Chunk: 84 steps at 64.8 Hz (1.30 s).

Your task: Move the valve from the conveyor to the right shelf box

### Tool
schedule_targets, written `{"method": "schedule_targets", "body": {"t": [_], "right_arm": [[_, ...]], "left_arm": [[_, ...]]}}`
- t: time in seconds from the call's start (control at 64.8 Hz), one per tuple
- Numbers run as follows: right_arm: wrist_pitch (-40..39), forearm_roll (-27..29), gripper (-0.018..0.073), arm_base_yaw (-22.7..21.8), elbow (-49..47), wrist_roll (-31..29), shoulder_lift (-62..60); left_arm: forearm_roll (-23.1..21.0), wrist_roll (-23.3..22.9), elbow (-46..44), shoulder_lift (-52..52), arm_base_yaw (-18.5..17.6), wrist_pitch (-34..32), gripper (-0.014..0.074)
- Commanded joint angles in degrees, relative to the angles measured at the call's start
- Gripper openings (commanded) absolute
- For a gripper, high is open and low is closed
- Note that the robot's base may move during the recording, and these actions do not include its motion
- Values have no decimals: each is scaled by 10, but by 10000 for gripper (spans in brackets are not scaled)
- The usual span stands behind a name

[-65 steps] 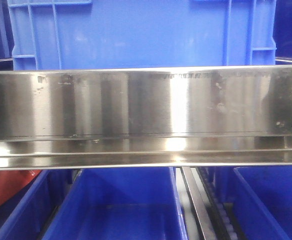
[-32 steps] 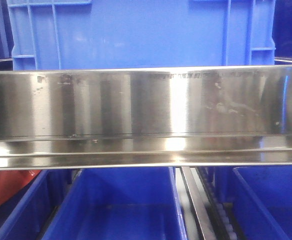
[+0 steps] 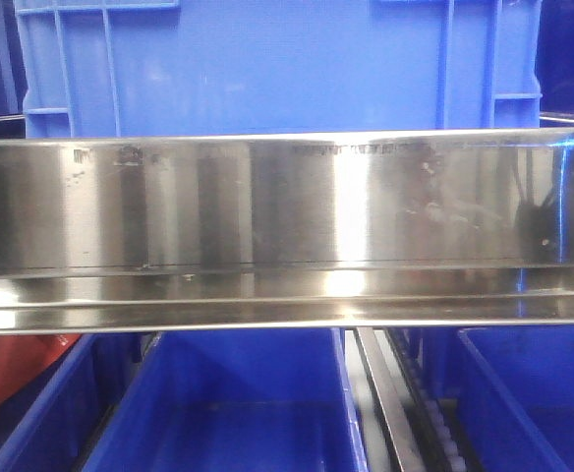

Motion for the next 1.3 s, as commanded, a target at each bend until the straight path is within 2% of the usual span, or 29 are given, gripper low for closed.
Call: {"method": "schedule_targets", "body": {"t": [0.0, 0.648, 0.709, 0.771, 0.848, 0.91, 1.064, 1.218, 1.28], "right_arm": [[-15, 1, -160, -1, 1, 0, -5], [-15, 1, -160, -1, 1, 0, -5], [-15, 1, -160, -1, 1, 0, -5], [-15, 1, -160, -1, 1, 0, -5], [-15, 1, -160, -1, 1, 0, -5], [-15, 1, -160, -1, 1, 0, -5], [-15, 1, -160, -1, 1, 0, -5], [-15, 1, -160, -1, 1, 0, -5], [-15, 1, -160, -1, 1, 0, -5]], "left_arm": [[-4, 1, 1, -5, -2, -13, -111], [-4, 1, 1, -5, -2, -14, -111], [16, 1, 3, -6, -1, -7, -111], [59, -14, 15, -14, 14, -4, -111], [134, -98, 44, -31, 48, -5, -111], [169, -121, 69, -48, 78, -5, -111], [166, -116, 134, -90, 147, -8, -111], [152, -114, 200, -146, 170, -40, -111], [128, -92, 213, -151, 175, -57, -111]]}}
